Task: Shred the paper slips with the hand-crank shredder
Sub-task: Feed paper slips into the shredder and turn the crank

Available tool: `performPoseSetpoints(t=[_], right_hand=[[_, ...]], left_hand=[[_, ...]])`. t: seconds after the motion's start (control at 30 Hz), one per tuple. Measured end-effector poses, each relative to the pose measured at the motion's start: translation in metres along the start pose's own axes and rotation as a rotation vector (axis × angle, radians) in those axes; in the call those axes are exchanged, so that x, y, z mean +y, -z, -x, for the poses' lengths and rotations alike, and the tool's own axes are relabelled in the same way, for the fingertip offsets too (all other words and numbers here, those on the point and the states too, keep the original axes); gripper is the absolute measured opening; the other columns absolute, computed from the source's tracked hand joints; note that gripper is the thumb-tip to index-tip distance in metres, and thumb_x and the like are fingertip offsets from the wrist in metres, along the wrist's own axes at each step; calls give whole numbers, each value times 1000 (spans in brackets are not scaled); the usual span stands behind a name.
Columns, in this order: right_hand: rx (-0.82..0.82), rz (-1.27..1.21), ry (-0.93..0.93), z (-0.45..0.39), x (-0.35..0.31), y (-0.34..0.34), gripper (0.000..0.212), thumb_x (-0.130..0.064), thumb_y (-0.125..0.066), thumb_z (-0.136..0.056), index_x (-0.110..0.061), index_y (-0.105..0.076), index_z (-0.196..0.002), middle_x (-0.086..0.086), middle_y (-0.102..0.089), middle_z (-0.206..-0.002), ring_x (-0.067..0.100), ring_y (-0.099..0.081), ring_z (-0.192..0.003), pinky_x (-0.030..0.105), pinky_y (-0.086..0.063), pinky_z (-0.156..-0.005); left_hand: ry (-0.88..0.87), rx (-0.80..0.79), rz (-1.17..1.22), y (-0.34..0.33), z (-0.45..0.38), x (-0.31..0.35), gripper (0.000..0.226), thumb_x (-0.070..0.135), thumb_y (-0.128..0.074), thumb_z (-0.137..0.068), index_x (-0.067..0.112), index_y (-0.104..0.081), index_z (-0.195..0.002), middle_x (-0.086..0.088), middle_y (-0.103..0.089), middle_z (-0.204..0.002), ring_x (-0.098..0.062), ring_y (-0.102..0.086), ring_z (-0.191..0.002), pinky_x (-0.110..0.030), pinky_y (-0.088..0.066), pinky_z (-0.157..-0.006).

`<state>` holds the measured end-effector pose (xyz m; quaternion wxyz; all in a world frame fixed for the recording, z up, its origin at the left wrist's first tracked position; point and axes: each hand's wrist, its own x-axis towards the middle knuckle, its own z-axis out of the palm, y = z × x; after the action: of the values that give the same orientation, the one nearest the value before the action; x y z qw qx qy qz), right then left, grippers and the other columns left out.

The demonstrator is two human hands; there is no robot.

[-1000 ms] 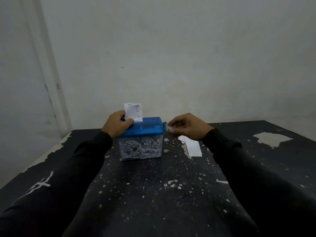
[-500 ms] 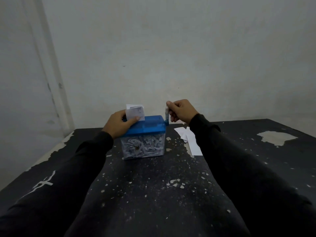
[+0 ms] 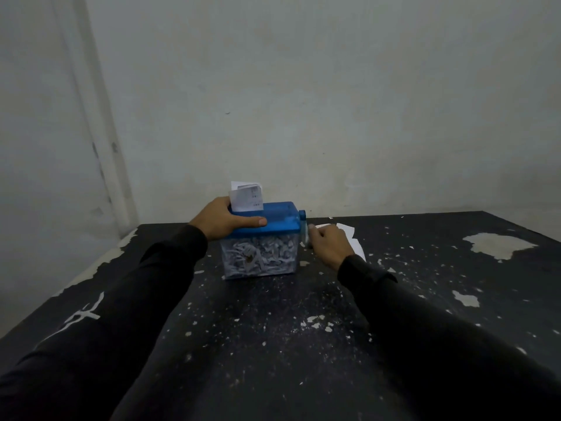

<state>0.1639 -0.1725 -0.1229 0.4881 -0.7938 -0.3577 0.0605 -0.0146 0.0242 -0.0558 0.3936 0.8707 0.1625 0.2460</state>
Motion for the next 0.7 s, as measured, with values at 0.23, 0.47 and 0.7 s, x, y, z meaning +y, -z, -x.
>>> performPoseSetpoints(t=[0.23, 0.47, 0.7], right_hand=[[-179, -169, 25, 14, 6, 19, 30, -28, -46, -102, -14, -56, -77, -1, -49, -65, 14, -41, -57, 28, -36, -53], [-210, -308, 178, 30, 5, 26, 30, -29, -51, -105, -10, -60, -84, -3, -45, -66, 11, -41, -56, 25, -38, -53], [-59, -369, 313, 20, -14, 26, 45, -36, -48, -106, 0, -60, -82, -3, -43, -63, 9, -40, -53, 25, -37, -50]], left_hand=[[-24, -37, -6, 3, -1, 3, 81, 78, -84, -45, 33, -70, -111, 12, -72, -107, -7, -67, -96, -25, -51, -82], [-23, -46, -55, 3, -7, 1, 62, 64, -86, -56, 30, -74, -107, 12, -75, -102, -7, -69, -91, -25, -52, -79], [-47, -61, -66, 5, -7, 0, 78, 79, -83, -44, 29, -76, -102, 11, -77, -98, -8, -70, -89, -24, -53, -76]])
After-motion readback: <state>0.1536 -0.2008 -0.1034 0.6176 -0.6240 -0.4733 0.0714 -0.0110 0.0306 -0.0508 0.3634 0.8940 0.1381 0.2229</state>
